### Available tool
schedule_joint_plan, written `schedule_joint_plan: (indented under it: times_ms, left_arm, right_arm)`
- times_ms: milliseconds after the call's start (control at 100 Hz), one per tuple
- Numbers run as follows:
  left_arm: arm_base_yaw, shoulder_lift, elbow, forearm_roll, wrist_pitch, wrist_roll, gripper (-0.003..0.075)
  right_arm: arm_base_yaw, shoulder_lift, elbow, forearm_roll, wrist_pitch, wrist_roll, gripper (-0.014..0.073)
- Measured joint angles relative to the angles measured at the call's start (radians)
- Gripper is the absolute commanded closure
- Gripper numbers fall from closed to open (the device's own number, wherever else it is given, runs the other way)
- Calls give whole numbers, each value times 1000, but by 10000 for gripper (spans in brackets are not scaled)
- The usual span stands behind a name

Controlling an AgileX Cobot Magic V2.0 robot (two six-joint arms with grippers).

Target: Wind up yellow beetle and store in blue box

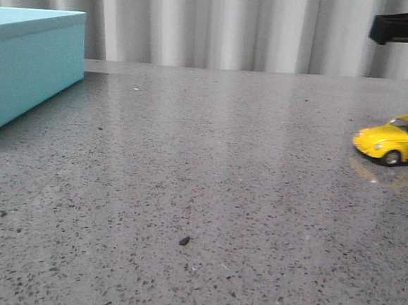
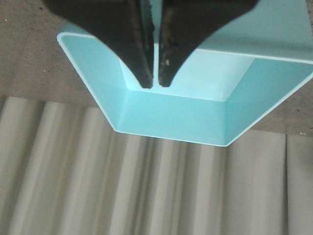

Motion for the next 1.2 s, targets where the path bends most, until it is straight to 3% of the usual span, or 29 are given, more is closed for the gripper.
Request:
schedule_joint_plan:
  times_ms: [230,720,1200]
  left_arm:
    - [0,0,0,0,0,0,741]
    - [0,0,0,0,0,0,741]
    - [0,0,0,0,0,0,741]
  right_arm:
    - [-73,14,0,-27,16,0,635]
    - [-76,-147,4,-3,-36,0,635]
    - [-76,-165,4,31,-38,0,635]
